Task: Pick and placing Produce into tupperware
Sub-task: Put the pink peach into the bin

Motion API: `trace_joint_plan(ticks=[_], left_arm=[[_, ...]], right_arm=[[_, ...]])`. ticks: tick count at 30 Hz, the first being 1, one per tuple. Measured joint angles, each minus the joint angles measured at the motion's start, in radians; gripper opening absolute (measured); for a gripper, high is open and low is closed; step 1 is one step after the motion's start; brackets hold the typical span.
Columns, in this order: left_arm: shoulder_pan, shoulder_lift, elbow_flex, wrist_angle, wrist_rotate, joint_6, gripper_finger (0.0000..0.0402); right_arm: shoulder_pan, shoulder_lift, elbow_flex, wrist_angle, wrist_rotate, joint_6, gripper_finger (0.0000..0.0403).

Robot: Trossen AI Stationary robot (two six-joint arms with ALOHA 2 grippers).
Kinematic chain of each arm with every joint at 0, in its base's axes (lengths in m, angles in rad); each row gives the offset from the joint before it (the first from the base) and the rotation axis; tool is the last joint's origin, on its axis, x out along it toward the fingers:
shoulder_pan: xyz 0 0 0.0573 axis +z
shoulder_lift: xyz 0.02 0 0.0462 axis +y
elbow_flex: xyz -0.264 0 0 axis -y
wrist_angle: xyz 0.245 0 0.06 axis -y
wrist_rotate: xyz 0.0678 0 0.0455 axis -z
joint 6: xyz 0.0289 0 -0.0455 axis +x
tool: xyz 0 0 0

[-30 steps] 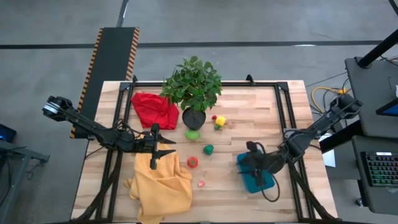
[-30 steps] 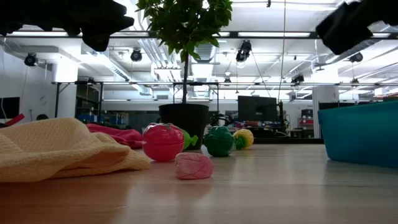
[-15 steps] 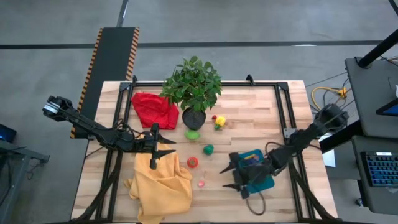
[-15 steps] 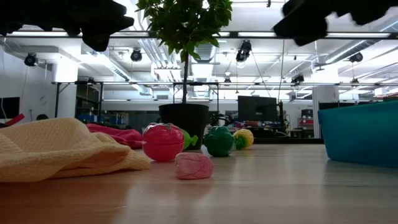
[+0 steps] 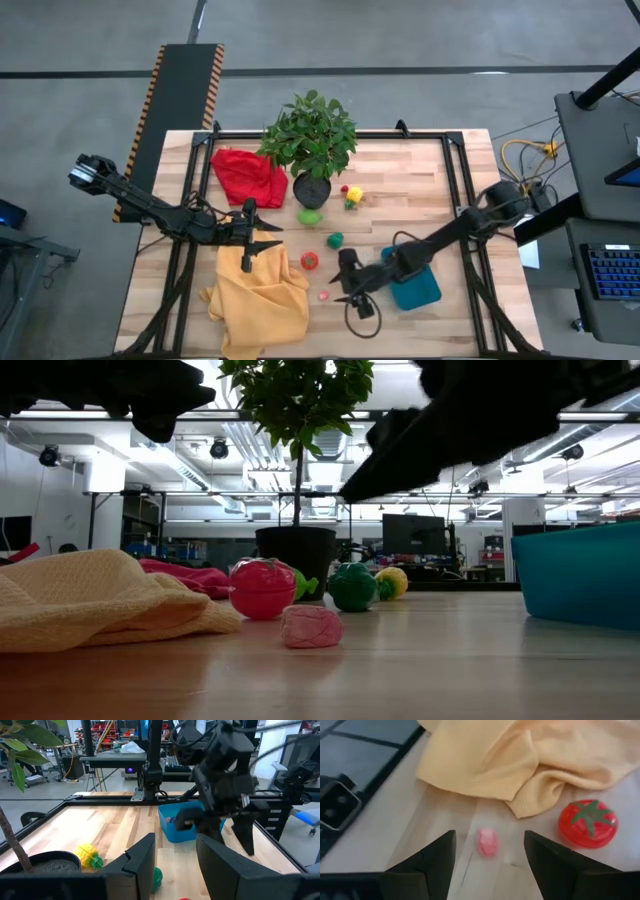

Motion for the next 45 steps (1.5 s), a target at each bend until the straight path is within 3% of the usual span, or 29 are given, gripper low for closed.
trace_joint_plan(ticks=[16,28,45], left_arm=[[0.0,0.0,0.0,0.0,0.0,0.0,0.0129],[0.0,0.0,0.0,-0.008,0.0,0.0,0.0129],[0.0,0.0,0.0,-0.008,0.0,0.0,0.0129]], right_arm=[[-0.044,0.233,0.142,-0.002,-0.101,-0.029,0.0228],[-0.071,0.25,0.119,0.006,-0.126,-0.029,0.0222],[-0.073,0.249,0.119,0.002,-0.115,-0.001,0.0128]])
